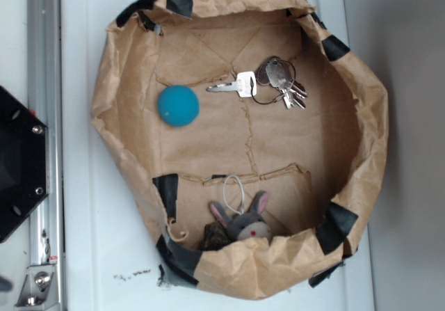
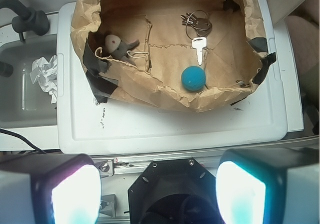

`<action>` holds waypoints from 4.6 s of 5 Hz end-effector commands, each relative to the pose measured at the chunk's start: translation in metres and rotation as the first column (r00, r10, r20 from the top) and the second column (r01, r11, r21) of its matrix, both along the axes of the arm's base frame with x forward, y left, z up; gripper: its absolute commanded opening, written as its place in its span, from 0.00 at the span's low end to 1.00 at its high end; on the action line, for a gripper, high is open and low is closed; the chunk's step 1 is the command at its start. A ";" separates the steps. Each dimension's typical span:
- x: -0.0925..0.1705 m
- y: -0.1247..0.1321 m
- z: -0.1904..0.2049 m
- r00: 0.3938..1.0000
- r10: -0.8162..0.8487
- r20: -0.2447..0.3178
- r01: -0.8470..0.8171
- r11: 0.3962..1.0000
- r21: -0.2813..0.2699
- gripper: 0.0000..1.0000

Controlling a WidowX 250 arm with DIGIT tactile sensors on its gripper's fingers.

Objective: Grab the silver keys.

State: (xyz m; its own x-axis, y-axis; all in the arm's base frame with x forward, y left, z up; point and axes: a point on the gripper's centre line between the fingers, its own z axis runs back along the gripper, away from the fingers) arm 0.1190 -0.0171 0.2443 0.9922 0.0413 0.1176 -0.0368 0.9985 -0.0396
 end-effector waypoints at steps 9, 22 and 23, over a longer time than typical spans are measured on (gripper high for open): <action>0.167 0.041 -0.161 0.983 0.184 0.005 -0.184 0.979 0.085 1.00; 0.189 0.062 -0.182 0.958 0.240 0.158 -0.252 0.965 0.065 0.00; 0.182 0.063 -0.175 0.960 0.232 0.156 -0.244 0.968 0.058 0.00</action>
State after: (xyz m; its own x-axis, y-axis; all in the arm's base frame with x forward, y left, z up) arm 0.2979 0.0344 0.0504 0.9458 0.2410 0.2177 -0.2510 0.9678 0.0192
